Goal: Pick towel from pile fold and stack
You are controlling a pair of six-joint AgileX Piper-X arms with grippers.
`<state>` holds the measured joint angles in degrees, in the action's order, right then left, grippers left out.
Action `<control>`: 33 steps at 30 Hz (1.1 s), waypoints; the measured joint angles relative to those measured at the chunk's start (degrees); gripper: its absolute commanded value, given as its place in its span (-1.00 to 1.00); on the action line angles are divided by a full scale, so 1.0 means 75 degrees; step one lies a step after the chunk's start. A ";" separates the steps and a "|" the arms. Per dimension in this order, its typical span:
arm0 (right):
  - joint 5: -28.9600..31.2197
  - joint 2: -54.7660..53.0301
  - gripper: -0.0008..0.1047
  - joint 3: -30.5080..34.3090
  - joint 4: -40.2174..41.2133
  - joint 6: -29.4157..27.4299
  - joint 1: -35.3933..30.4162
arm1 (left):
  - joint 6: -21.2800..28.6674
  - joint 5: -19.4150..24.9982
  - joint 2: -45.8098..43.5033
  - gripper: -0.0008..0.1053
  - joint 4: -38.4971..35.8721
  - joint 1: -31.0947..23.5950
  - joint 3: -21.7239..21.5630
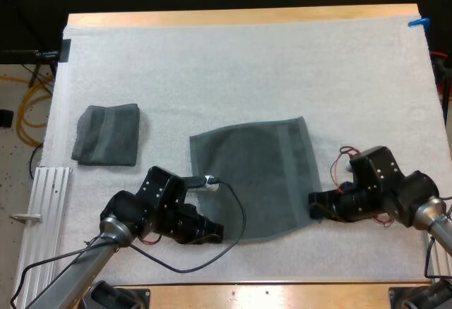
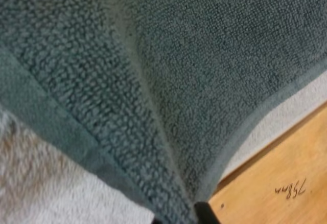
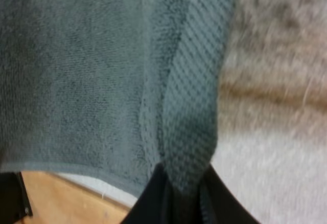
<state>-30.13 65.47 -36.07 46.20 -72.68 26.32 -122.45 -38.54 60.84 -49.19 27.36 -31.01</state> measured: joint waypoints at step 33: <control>-0.0050 0.3995 -0.99 -0.1193 -0.5293 0.3869 -0.0886 | -0.2052 -0.0579 0.3408 -0.98 0.6353 -0.2764 0.0000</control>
<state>-30.50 95.43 -45.02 6.50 -43.67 19.67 -137.84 -42.88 86.40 -1.55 6.63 -31.01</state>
